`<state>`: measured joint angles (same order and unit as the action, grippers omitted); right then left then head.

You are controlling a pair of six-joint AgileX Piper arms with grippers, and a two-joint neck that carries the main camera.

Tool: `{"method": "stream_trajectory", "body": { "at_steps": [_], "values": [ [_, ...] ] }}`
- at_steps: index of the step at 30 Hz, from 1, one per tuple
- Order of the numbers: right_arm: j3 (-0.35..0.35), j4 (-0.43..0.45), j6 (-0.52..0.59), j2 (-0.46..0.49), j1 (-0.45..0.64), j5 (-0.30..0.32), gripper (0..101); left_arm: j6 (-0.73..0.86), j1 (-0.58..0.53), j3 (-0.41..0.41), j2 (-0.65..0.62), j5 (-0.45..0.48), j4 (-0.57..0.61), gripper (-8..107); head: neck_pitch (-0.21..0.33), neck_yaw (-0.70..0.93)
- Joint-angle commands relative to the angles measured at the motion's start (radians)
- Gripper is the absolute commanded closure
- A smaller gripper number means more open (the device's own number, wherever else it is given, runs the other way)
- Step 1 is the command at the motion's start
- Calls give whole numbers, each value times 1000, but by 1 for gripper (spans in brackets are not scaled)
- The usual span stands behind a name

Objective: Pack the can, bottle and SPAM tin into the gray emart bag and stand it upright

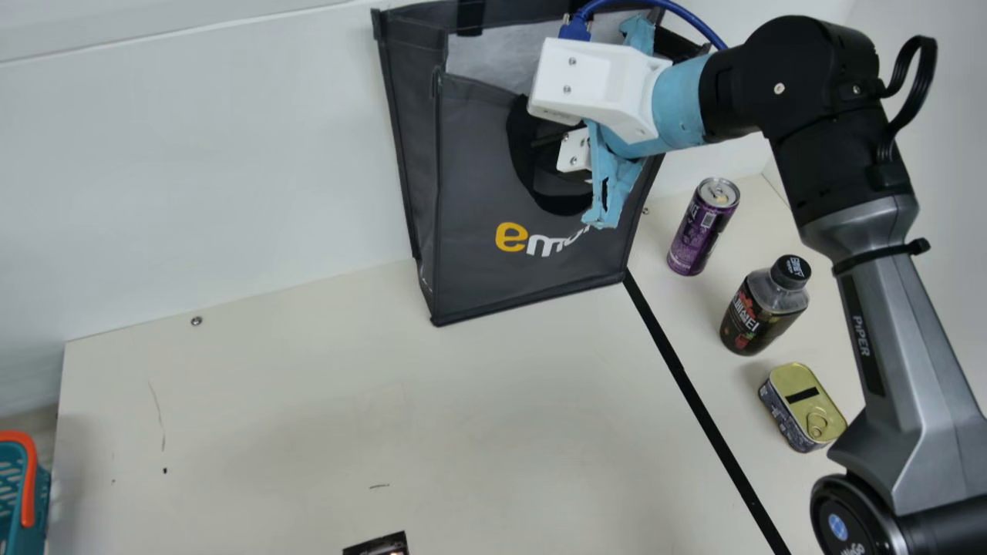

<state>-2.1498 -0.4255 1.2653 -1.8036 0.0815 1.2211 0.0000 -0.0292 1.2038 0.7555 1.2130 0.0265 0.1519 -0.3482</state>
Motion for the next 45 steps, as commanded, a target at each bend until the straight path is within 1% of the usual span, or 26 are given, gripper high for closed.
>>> {"method": "stream_trajectory", "body": {
  "at_steps": [1, 8, 14, 27, 37, 45],
  "values": [
    [4, -1, -7, 8, -2, -1, 101, 0, 0, 0, 0, 0, 0, 9, 23, -1],
    [18, 10, -28, 48, -14, -1, 101, 0, 0, 0, 0, 0, 0, 9, 23, -1],
    [46, 20, -43, 96, -28, -1, 101, 0, 0, 0, 0, 0, 0, 9, 23, -1],
    [140, 49, -71, 239, -80, -1, 101, 0, 0, 0, 0, 0, 0, 9, 23, -1],
    [213, 82, -104, 345, -138, -1, 101, 0, 0, 0, 0, 0, 0, 9, 23, -1],
    [259, 113, -138, 413, -193, -1, 101, 0, 0, 0, 0, 0, 0, 9, 23, -1]
  ]
}}
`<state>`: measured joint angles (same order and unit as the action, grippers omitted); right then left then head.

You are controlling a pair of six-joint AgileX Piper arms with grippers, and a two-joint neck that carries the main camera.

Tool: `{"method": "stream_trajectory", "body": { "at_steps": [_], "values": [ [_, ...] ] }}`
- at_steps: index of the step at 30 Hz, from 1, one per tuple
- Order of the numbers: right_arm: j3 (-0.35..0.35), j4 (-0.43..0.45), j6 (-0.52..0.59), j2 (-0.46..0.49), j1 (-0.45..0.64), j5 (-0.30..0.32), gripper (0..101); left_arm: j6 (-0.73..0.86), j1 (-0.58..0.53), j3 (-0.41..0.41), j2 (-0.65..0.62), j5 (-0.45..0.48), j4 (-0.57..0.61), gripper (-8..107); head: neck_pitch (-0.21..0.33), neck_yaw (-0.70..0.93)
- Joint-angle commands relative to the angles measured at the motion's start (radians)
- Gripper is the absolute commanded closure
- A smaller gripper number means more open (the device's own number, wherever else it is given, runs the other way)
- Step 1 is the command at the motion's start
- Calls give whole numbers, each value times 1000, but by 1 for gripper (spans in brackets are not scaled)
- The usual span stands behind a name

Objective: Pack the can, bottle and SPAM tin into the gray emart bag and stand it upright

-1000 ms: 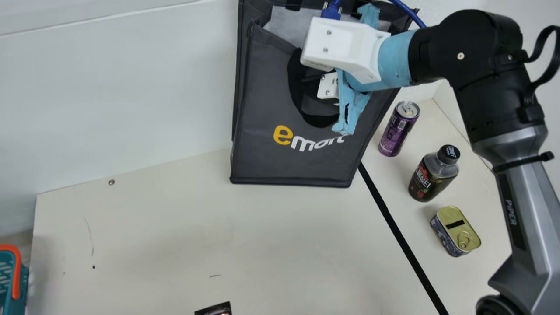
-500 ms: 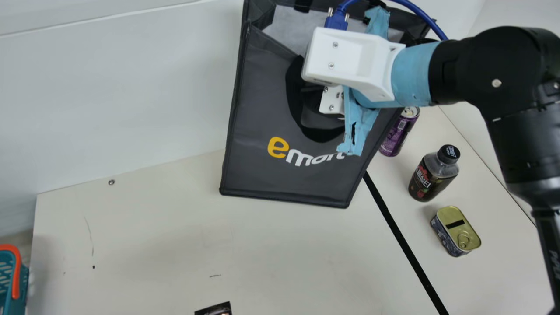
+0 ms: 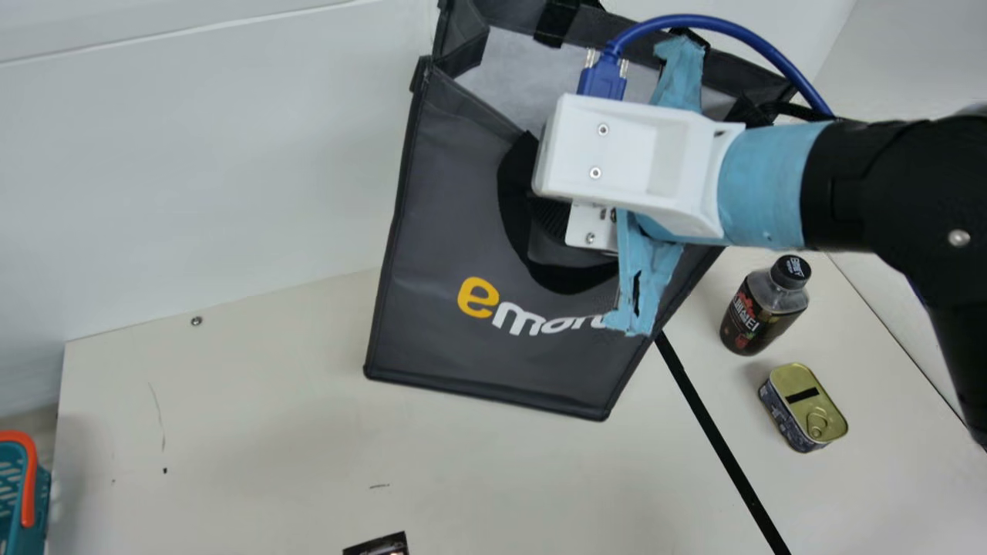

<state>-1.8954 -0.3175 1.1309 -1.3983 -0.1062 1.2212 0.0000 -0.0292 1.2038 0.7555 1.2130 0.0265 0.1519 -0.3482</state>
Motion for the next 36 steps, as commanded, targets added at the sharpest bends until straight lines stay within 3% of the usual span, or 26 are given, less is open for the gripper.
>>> {"method": "stream_trajectory", "body": {
  "at_steps": [1, 18, 36],
  "values": [
    [10, 9, -9, 16, -13, -1, 101, 0, 0, 0, 0, 0, 0, 9, 23, -1],
    [103, 116, -94, 130, -163, -1, 101, 0, 0, 0, 0, 0, 0, 9, 23, -1],
    [216, 170, -180, 172, -294, -1, 101, 0, 0, 0, 0, 0, 0, 9, 23, -1]
  ]
}}
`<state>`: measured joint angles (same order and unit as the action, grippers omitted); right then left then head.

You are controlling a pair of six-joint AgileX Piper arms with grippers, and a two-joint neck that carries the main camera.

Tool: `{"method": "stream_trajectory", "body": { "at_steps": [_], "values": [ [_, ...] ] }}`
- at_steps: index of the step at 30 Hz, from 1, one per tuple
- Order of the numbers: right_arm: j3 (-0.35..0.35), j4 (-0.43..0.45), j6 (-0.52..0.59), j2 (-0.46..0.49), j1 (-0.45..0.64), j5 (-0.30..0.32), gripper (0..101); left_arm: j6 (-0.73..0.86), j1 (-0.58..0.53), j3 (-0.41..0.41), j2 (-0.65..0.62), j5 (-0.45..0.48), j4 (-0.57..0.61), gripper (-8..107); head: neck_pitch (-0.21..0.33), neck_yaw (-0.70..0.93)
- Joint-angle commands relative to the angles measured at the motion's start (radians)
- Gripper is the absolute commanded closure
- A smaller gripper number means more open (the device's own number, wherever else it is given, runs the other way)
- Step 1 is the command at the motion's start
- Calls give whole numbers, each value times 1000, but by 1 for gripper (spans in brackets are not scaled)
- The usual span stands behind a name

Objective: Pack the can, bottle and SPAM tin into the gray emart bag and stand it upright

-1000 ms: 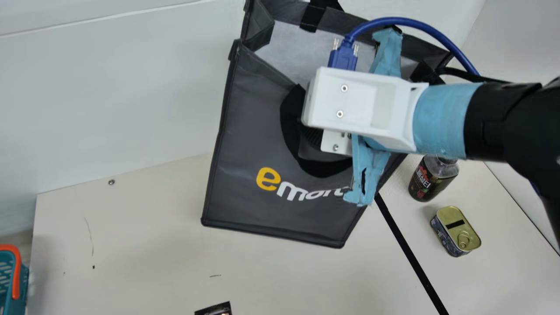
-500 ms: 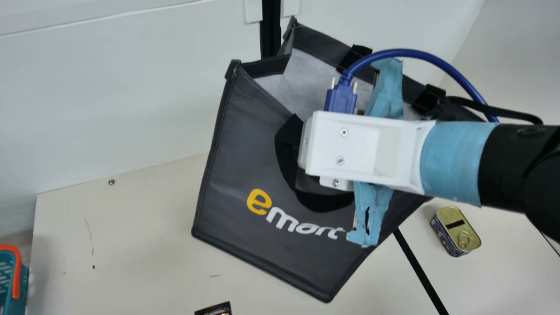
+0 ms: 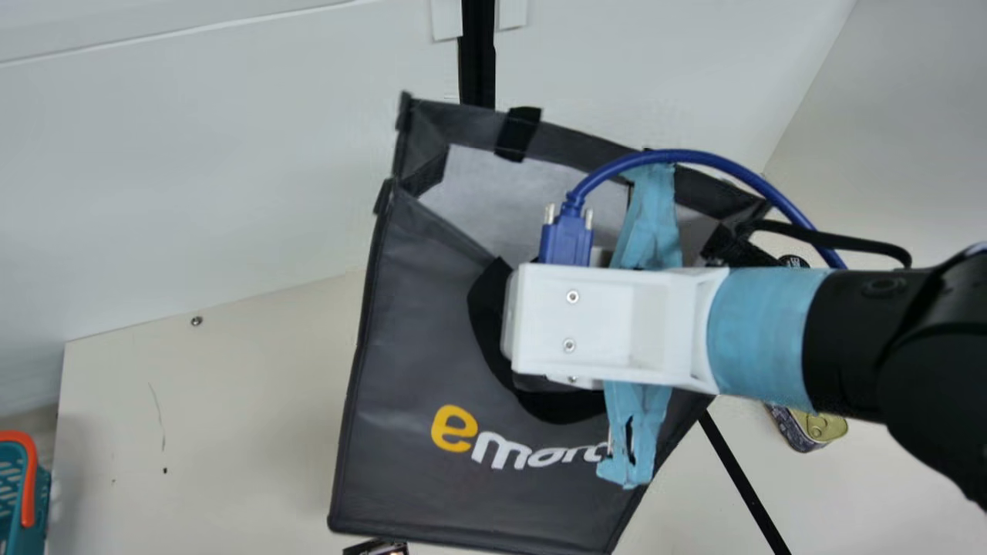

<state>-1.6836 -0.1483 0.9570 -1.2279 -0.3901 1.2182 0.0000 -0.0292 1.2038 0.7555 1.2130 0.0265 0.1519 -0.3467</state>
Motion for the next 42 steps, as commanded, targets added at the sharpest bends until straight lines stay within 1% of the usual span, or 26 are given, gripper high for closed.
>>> {"method": "stream_trajectory", "body": {
  "at_steps": [1, 19, 30, 42],
  "values": [
    [10, 1, -13, 3, -19, 2, 101, 0, 0, 0, 0, 0, 0, 9, 23, -2],
    [101, 31, -172, 50, -197, 2, 101, 0, 0, 0, 0, 0, 0, 9, 23, -2],
    [144, 70, -264, 82, -308, 2, 65, 0, 0, 0, 0, 0, 0, 9, 23, -2],
    [152, 107, -349, 119, -400, 2, 25, 0, 0, 0, 0, 0, 0, 9, 23, -2]
  ]
}}
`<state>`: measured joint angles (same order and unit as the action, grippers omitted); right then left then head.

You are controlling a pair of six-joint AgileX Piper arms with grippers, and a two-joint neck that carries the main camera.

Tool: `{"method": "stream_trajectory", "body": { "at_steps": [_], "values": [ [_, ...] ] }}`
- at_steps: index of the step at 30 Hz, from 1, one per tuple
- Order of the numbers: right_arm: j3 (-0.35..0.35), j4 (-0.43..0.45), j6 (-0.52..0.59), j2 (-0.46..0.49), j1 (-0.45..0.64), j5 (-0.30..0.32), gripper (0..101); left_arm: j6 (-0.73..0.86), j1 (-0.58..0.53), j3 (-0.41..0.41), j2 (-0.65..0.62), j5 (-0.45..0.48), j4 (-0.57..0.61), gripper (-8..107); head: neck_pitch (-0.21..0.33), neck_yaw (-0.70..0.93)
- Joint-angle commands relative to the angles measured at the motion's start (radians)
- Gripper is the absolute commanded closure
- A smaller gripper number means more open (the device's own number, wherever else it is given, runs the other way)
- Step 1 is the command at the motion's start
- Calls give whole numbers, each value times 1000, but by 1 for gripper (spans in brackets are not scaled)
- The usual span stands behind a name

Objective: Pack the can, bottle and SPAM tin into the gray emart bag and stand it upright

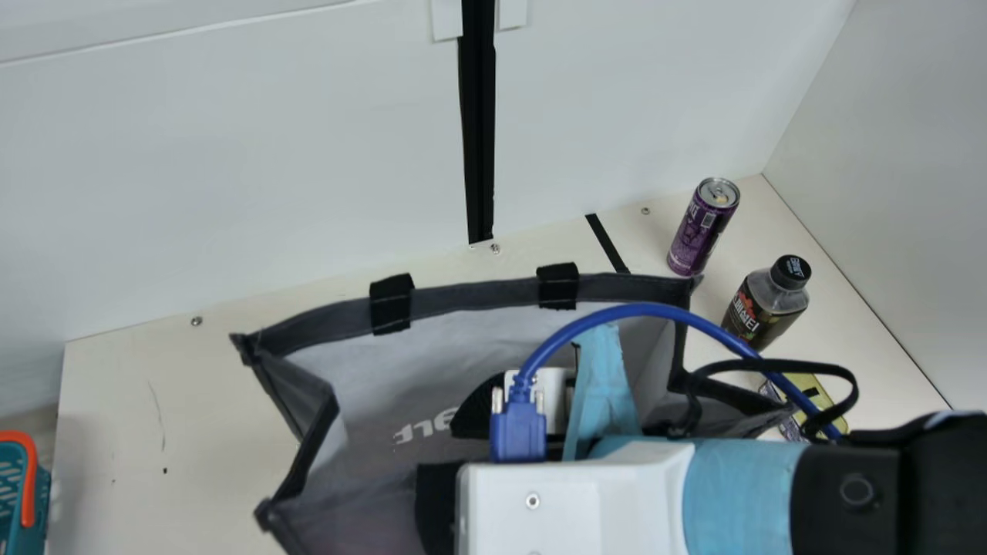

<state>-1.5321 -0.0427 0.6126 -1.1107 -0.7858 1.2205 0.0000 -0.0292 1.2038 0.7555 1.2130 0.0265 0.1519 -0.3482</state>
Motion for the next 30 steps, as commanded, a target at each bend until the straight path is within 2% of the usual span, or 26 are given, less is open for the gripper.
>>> {"method": "stream_trajectory", "body": {
  "at_steps": [1, 6, 19, 30],
  "values": [
    [0, 4, -11, 5, -11, 0, 21, 0, 0, 0, 0, 0, 0, 9, 23, -1],
    [-3, 17, -42, 22, -42, 0, 6, 0, 0, 0, 0, 0, 0, 9, 23, -1],
    [-32, 42, -100, 61, -101, 0, 6, 0, 0, 0, 0, 0, 0, 9, 23, -1],
    [-96, 20, -187, 85, -151, 0, 6, 0, 0, 0, 0, 0, 0, 9, 23, -1]
  ]
}}
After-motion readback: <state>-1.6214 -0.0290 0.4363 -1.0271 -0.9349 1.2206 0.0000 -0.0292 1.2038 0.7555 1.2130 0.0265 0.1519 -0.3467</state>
